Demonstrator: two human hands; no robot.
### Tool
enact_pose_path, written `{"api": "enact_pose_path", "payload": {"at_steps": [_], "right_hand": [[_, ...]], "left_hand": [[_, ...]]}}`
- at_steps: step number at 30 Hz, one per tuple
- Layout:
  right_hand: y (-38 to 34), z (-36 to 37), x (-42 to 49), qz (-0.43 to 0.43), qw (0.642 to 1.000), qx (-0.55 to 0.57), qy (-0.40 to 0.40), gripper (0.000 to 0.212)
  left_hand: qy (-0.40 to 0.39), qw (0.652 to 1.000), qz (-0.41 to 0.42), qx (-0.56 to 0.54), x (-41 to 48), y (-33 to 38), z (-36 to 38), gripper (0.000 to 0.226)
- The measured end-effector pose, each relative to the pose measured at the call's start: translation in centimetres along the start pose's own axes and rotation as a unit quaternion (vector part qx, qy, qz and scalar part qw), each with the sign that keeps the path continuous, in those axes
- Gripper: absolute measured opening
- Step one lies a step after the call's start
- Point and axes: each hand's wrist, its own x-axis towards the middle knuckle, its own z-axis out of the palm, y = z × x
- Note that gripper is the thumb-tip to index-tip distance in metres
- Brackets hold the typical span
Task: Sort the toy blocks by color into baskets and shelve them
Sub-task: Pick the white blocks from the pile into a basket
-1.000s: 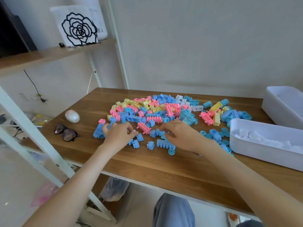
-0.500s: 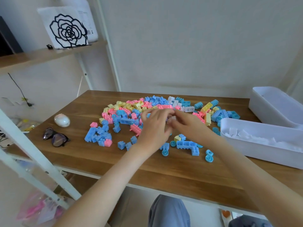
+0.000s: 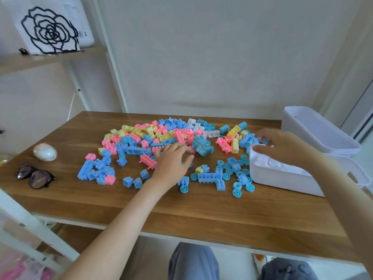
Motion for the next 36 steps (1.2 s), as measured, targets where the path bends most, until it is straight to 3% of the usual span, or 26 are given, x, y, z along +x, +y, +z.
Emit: {"api": "enact_pose_path", "payload": {"at_steps": [2, 5, 9, 13, 18, 21, 24, 28, 32, 36], "right_hand": [[-1.1, 0.2, 1.0, -0.036, 0.998, 0.026, 0.032, 0.043], [-3.7, 1.4, 3.1, -0.094, 0.995, 0.035, 0.020, 0.043], [-7.3, 5.0, 6.7, -0.079, 0.994, 0.057, -0.052, 0.054], [-9.6, 7.9, 8.5, -0.078, 0.992, 0.050, -0.089, 0.055], [-12.3, 9.0, 8.6, -0.136, 0.978, 0.138, -0.072, 0.028], [-12.5, 8.4, 9.3, -0.117, 0.974, 0.196, -0.013, 0.024], [-10.9, 7.1, 11.1, -0.071, 0.985, 0.154, 0.030, 0.027], [-8.6, 4.6, 14.1, -0.054, 0.995, 0.088, 0.003, 0.035], [-7.1, 4.3, 15.8, -0.041, 0.996, -0.031, -0.066, 0.044], [-6.8, 5.2, 16.8, -0.035, 0.988, -0.070, -0.131, 0.053]], "left_hand": [[0.007, 1.000, -0.010, 0.011, 0.1, -0.6, -0.2, 0.026], [-0.024, 0.999, -0.008, 0.027, 0.5, -1.3, -0.8, 0.038], [-0.112, 0.988, 0.001, 0.104, 1.9, -1.8, -0.7, 0.059], [-0.168, 0.973, -0.014, 0.156, 2.7, -2.2, -0.4, 0.062], [-0.095, 0.986, -0.043, 0.130, 2.2, -4.0, -1.5, 0.033], [-0.015, 0.995, -0.030, 0.093, 2.0, -5.1, -2.2, 0.024], [0.039, 0.996, -0.004, 0.080, 2.5, -5.2, -2.7, 0.021], [0.035, 0.996, -0.012, 0.086, 5.1, -4.6, -3.6, 0.022], [-0.028, 0.998, -0.037, 0.052, 8.7, -2.9, -3.3, 0.033], [-0.122, 0.990, -0.037, 0.057, 11.8, -1.6, -1.1, 0.044]]}}
